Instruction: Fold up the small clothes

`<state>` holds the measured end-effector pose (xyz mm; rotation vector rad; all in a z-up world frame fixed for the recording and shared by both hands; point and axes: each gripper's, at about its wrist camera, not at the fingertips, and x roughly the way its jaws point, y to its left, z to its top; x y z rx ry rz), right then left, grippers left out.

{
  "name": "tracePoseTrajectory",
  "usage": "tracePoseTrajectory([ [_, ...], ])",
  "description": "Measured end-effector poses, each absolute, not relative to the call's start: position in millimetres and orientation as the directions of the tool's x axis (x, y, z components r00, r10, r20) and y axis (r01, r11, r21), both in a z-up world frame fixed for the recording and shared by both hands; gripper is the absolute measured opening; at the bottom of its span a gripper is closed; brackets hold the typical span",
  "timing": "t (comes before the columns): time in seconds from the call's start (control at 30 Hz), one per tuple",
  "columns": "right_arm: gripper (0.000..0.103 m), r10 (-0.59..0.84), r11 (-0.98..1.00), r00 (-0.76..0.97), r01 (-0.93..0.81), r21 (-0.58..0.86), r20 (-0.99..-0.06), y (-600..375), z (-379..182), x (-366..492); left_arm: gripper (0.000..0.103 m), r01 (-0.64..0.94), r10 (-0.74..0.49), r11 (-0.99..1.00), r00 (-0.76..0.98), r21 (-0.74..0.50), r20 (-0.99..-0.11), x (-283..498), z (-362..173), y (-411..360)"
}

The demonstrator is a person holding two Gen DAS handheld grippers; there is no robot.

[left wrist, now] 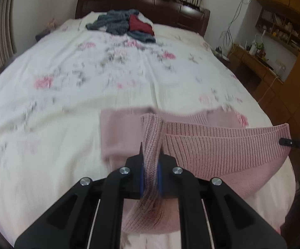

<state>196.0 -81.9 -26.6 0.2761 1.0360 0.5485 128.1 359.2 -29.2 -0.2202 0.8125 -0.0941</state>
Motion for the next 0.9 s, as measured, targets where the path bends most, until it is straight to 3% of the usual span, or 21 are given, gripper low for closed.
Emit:
tracePoseTrajectory([
  [0.33,0.01,0.451,0.892,0.439,-0.218,0.395,-0.777,-62.1,-34.7,311.2,0.008,-0.061,-0.099,0.98,0.671,-0.188,-0.735,246.7,-48.4,366.9],
  [0.7,0.01,0.341,0.94,0.331,-0.104,0.325,-0.88,-47.9,-130.4,382.0,0.008,-0.141,-0.065,0.977,0.51,-0.158,-0.858,309.8,-146.2,372.2],
  [0.83,0.011,0.335,0.941,0.305,-0.065,0.331,-0.892,-53.5,-151.5,392.6,0.016,-0.192,-0.035,0.971,0.472,-0.141,-0.881,316.3,-169.6,385.4],
  [0.9,0.022,0.332,0.942,0.299,-0.055,0.331,-0.895,-56.4,-154.7,393.2,0.024,-0.212,-0.035,0.966,0.463,-0.148,-0.886,315.1,-172.8,391.8],
])
